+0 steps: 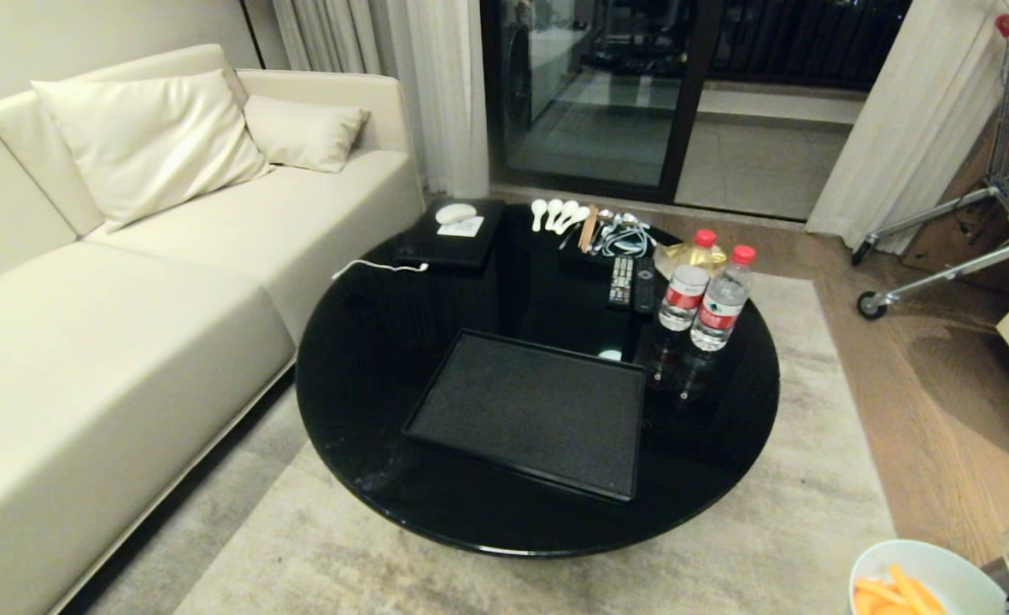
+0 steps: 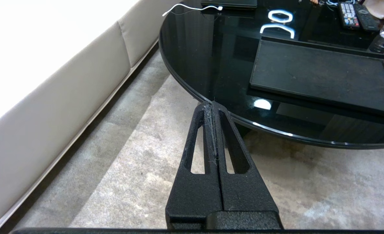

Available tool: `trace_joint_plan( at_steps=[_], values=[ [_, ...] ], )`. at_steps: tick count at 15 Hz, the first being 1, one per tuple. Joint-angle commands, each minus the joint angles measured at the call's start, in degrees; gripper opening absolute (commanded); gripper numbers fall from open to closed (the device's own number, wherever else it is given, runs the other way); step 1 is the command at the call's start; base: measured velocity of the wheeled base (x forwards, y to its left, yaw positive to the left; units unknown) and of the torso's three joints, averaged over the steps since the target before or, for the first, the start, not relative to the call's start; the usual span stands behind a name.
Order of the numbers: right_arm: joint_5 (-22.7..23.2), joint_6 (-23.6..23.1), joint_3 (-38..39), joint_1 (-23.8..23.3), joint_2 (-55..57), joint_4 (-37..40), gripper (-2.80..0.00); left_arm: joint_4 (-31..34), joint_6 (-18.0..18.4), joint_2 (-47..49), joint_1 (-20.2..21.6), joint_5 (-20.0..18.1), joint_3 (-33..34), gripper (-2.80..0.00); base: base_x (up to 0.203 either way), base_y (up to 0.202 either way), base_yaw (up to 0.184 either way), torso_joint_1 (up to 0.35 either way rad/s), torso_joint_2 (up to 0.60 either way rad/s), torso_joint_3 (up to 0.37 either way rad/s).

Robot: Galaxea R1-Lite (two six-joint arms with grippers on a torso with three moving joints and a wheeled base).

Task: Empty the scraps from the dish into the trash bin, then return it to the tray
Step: Move the bowl over the trash can

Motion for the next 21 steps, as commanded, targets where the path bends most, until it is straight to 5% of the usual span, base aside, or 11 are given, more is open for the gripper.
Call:
trace_joint_plan(
  at_steps=[1, 8, 21],
  values=[
    [-0.07, 0.39, -0.16, 0.48, 0.19, 0.13, -2.80, -0.02, -0.03, -0.02, 0.00, 0.02, 0.00, -2.80, 0.000, 0.000, 0.000, 0.000, 0.00, 0.000],
    [-0.33, 2.98, -1.13, 1.01, 0.10, 0.31, -2.80, -0.02, -0.03, -0.02, 0.00, 0.02, 0.00, -2.80, 0.000, 0.002, -0.023, 0.001, 0.00, 0.000],
    [-0.77, 2.90, -1.13, 0.74, 0.36, 0.15, -2.80, -0.02, -0.03, -0.02, 0.00, 0.02, 0.00, -2.80, 0.000, 0.011, -0.165, 0.004, 0.00, 0.001]
  ],
)
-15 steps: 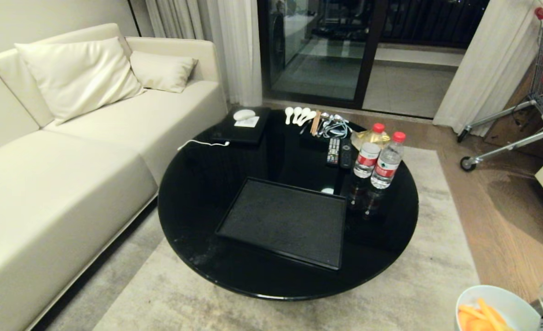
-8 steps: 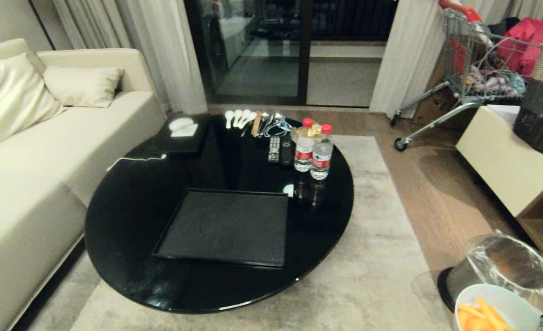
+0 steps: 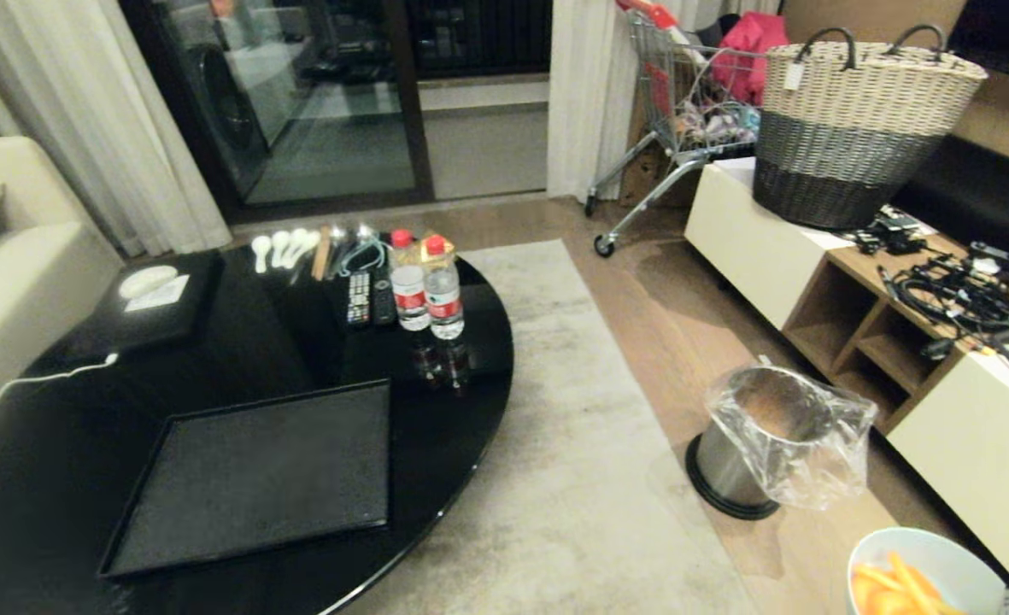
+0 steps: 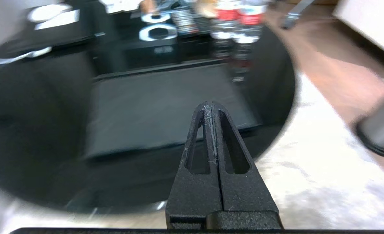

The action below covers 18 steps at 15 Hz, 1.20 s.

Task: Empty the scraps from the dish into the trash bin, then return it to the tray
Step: Move the bowl over the trash can

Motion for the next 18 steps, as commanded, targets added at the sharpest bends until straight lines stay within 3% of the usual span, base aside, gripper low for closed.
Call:
trace_joint_plan(
  at_steps=[1, 18],
  values=[
    [-0.10, 0.29, -0.02, -0.06, 0.13, 0.24, -2.80, -0.02, -0.04, -0.02, 0.00, 0.04, 0.00, -2.80, -0.002, 0.013, -0.168, 0.002, 0.00, 0.002],
    [-0.72, 0.29, -1.60, 0.05, 0.65, 0.42, -2.80, -0.02, -0.04, -0.02, 0.00, 0.04, 0.00, -2.80, 0.001, 0.009, -0.158, 0.003, 0.00, 0.003]
  ],
)
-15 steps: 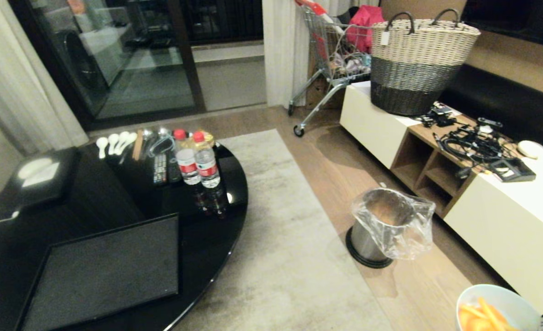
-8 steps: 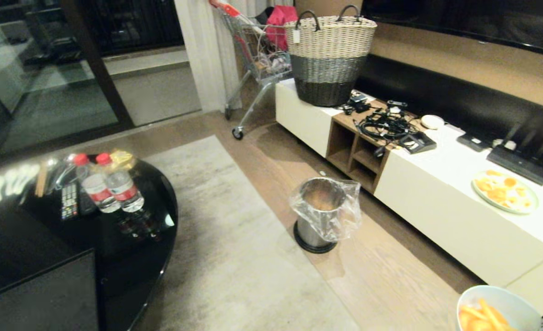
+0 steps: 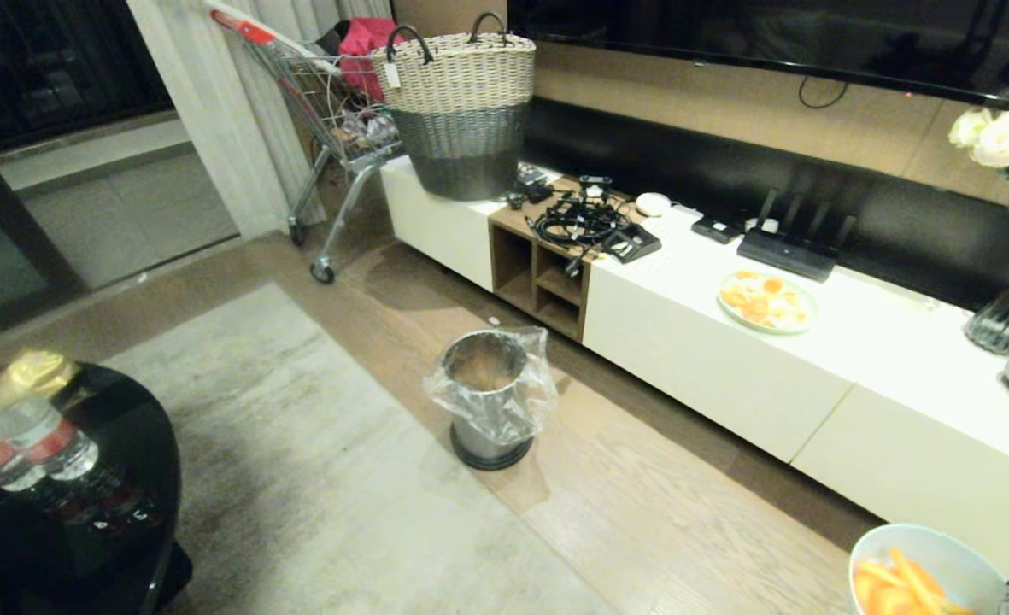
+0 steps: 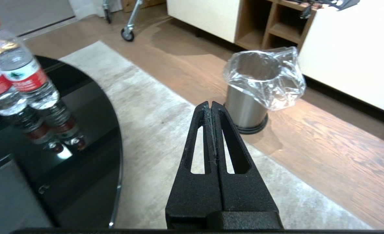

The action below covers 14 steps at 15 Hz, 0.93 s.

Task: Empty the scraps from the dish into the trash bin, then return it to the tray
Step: Move the bowl over the trash can

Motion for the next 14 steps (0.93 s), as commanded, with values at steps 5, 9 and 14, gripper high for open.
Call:
trace_joint_plan(
  at_steps=[5, 9, 14],
  values=[
    [-0.21, -0.15, -1.07, 0.26, 0.72, -0.26, -2.80, -0.02, 0.00, -0.02, 0.00, 0.03, 0.00, -2.80, 0.000, 0.000, 0.000, 0.000, 0.00, 0.000],
    [-0.19, -2.35, -2.82, 0.17, 0.81, 0.00, -2.80, -0.02, 0.00, -0.02, 0.00, 0.03, 0.00, -2.80, 0.000, 0.000, 0.000, 0.000, 0.00, 0.000],
    [-0.18, -5.07, -4.49, 0.17, 0.81, 0.35, -2.80, -0.02, 0.00, -0.02, 0.00, 0.03, 0.00, -2.80, 0.000, 0.000, 0.000, 0.000, 0.00, 0.000]
  ],
)
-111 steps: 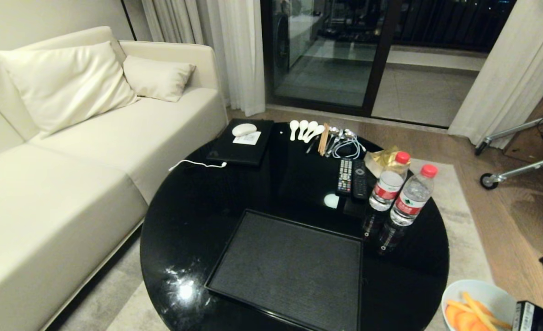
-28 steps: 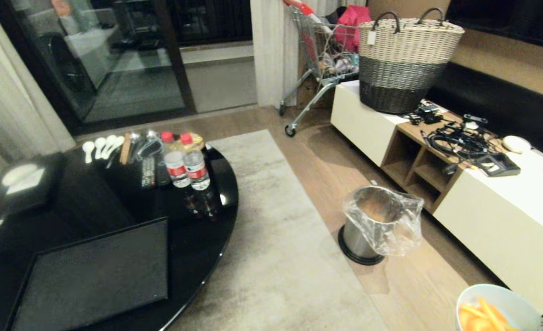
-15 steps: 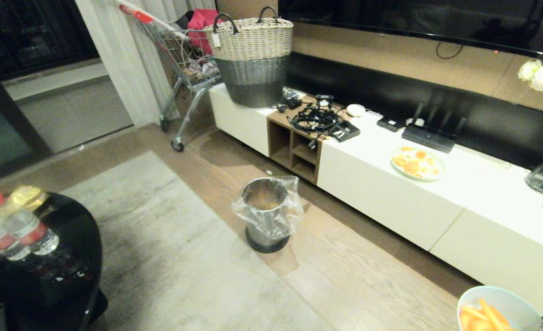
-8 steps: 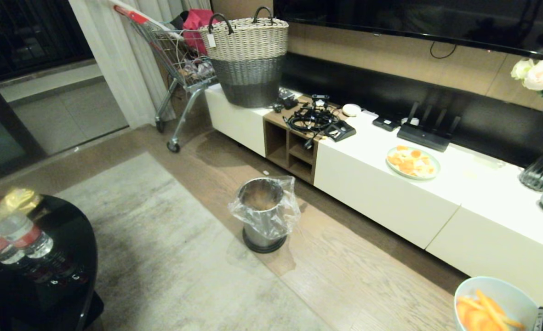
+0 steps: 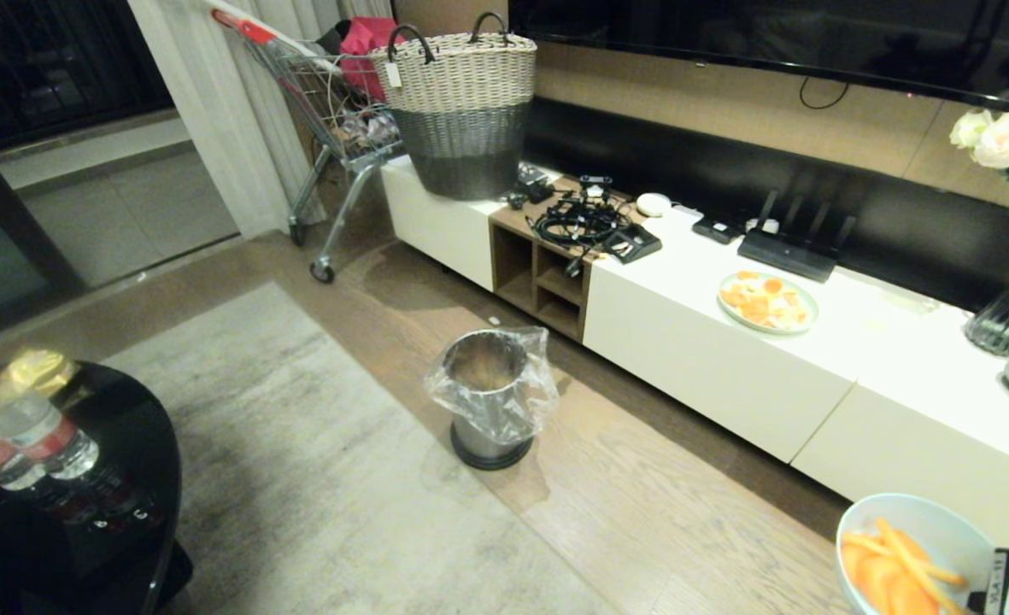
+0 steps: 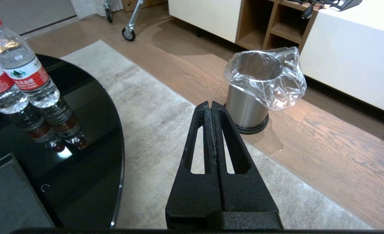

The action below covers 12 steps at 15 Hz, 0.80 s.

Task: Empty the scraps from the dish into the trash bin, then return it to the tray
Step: Move the bowl over the trash can

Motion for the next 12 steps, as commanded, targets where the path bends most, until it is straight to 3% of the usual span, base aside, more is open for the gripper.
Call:
trace_joint_plan(
  at_steps=[1, 8, 12],
  values=[
    [-0.25, 0.17, -0.16, 0.01, 0.03, 0.43, -2.80, -0.02, -0.03, -0.02, 0.00, 0.02, 0.00, -2.80, 0.000, 0.000, 0.000, 0.000, 0.00, 0.000],
    [-0.95, 0.17, -3.41, 0.01, -0.06, 3.06, -2.80, -0.02, -0.11, -0.02, 0.00, -0.07, 0.00, -2.80, 0.000, 0.000, 0.000, 0.000, 0.00, 0.000],
    [-0.95, 0.08, -3.41, 0.10, 0.03, 2.97, -2.80, -0.02, -0.11, -0.02, 0.00, -0.07, 0.00, -2.80, 0.169, 0.000, 0.001, 0.005, 0.00, 0.003]
  ],
)
